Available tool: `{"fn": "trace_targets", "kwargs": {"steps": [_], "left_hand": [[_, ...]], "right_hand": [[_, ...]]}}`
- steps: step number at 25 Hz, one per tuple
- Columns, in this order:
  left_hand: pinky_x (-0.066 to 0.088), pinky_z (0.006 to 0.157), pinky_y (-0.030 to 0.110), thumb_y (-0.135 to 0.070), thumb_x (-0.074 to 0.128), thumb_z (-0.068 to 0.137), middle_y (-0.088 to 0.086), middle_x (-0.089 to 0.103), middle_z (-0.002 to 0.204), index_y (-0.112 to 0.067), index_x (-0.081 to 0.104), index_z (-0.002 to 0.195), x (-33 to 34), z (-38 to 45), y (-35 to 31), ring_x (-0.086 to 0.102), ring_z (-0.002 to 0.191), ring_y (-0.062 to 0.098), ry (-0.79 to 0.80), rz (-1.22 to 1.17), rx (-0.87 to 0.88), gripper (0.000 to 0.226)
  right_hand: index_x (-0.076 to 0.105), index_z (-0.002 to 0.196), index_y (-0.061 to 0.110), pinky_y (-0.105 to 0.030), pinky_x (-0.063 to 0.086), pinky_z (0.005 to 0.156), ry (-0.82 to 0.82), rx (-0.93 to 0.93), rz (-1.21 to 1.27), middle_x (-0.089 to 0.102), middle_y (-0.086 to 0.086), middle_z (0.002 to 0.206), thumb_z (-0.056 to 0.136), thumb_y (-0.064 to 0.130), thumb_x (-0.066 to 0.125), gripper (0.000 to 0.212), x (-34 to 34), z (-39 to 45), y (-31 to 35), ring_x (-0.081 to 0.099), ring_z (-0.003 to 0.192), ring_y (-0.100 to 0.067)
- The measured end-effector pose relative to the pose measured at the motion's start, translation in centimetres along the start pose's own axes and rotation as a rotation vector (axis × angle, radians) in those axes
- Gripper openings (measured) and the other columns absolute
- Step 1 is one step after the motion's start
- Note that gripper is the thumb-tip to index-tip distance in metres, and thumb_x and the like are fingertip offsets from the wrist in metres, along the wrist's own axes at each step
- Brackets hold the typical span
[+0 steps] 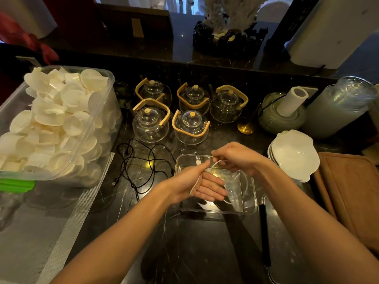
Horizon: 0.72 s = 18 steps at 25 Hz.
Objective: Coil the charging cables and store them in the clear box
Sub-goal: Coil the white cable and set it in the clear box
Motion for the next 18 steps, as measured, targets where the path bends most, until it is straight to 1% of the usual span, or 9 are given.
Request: {"fn": "trace_targets", "kwargs": {"steps": [3, 5, 9, 11, 12, 13, 15, 17, 18], "left_hand": [[0.062, 0.086, 0.036, -0.066, 0.024, 0.102, 0.026, 0.073, 0.117, 0.004, 0.063, 0.126, -0.5, 0.5, 0.2, 0.073, 0.108, 0.034, -0.035, -0.08, -0.017, 0.084], [0.062, 0.086, 0.038, -0.062, 0.022, 0.103, 0.027, 0.073, 0.115, 0.004, 0.063, 0.124, -0.4, 0.7, -0.3, 0.073, 0.107, 0.036, -0.027, -0.158, -0.004, 0.081], [0.062, 0.06, 0.03, -0.057, 0.026, 0.106, 0.019, 0.076, 0.079, 0.003, 0.068, 0.097, -2.2, 1.1, -1.3, 0.077, 0.071, 0.025, -0.212, -0.251, 0.067, 0.074], [0.06, 0.054, 0.028, -0.047, 0.031, 0.109, 0.016, 0.073, 0.073, 0.006, 0.065, 0.1, -3.4, 1.0, -1.6, 0.074, 0.061, 0.021, -0.336, -0.329, 0.129, 0.064], [0.059, 0.055, 0.028, -0.041, 0.032, 0.11, 0.016, 0.073, 0.077, 0.007, 0.065, 0.106, -3.8, 1.1, -1.9, 0.073, 0.063, 0.02, -0.382, -0.357, 0.168, 0.059], [0.06, 0.06, 0.029, -0.037, 0.033, 0.111, 0.016, 0.074, 0.083, 0.006, 0.066, 0.108, -4.1, 1.2, -2.3, 0.073, 0.07, 0.021, -0.413, -0.387, 0.211, 0.055], [0.061, 0.07, 0.031, -0.033, 0.033, 0.111, 0.012, 0.073, 0.081, 0.001, 0.067, 0.101, -4.0, 1.4, -3.4, 0.073, 0.076, 0.022, -0.409, -0.512, 0.3, 0.049], [0.052, 0.051, 0.022, -0.033, 0.035, 0.11, 0.001, 0.06, 0.059, -0.007, 0.064, 0.089, -3.1, 1.3, -4.7, 0.063, 0.053, 0.012, -0.296, -0.669, 0.348, 0.044], [0.039, 0.04, 0.019, -0.035, 0.036, 0.11, -0.005, 0.048, 0.052, -0.01, 0.061, 0.082, -2.4, 1.1, -5.3, 0.048, 0.041, 0.008, -0.203, -0.728, 0.352, 0.045]], "right_hand": [[0.066, 0.103, 0.006, -0.024, 0.031, 0.048, -0.116, -0.095, 0.029, 0.063, -0.002, 0.069, 0.097, 0.013, 0.058, 0.012, -0.3, -1.1, 2.4, 0.044, 0.05, -0.007], [0.062, 0.107, 0.008, -0.022, 0.036, 0.048, -0.171, -0.173, 0.092, 0.068, -0.005, 0.075, 0.094, 0.006, 0.057, 0.014, 0.2, -2.1, 3.4, 0.05, 0.052, -0.005], [0.06, 0.107, 0.007, -0.016, 0.046, 0.051, -0.227, -0.266, 0.18, 0.067, -0.001, 0.075, 0.097, 0.006, 0.061, 0.011, 1.7, -4.1, 2.8, 0.061, 0.058, -0.002], [0.059, 0.108, 0.005, -0.01, 0.042, 0.045, -0.225, -0.271, 0.255, 0.066, 0.004, 0.067, 0.097, 0.002, 0.06, 0.011, 2.3, -4.6, 1.8, 0.059, 0.051, 0.004], [0.059, 0.107, 0.005, -0.008, 0.04, 0.043, -0.215, -0.276, 0.263, 0.068, 0.004, 0.064, 0.098, 0.002, 0.058, 0.009, 2.8, -4.8, 1.3, 0.058, 0.047, 0.004], [0.06, 0.105, 0.006, -0.01, 0.039, 0.042, -0.196, -0.277, 0.254, 0.07, 0.002, 0.064, 0.101, 0.006, 0.058, 0.005, 3.6, -5.0, 0.9, 0.055, 0.045, 0.002], [0.062, 0.101, 0.003, -0.021, 0.035, 0.042, -0.16, -0.25, 0.229, 0.071, -0.004, 0.066, 0.105, 0.021, 0.056, 0.02, 5.2, -4.9, -0.7, 0.048, 0.042, -0.007], [0.066, 0.09, 0.001, -0.028, 0.034, 0.048, -0.134, -0.175, 0.193, 0.064, -0.007, 0.061, 0.104, 0.037, 0.055, 0.04, 6.0, -4.7, -2.8, 0.043, 0.044, -0.011], [0.068, 0.084, 0.005, -0.028, 0.034, 0.05, -0.122, -0.136, 0.186, 0.058, -0.005, 0.058, 0.102, 0.045, 0.056, 0.045, 6.1, -4.6, -3.9, 0.042, 0.046, -0.011]]}}
Point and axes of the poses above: each hand's wrist, its own z-axis towards the middle knuckle, its own x-axis out of the palm, y = z × x, the point moved 10 cm from there along z, towards the middle knuckle
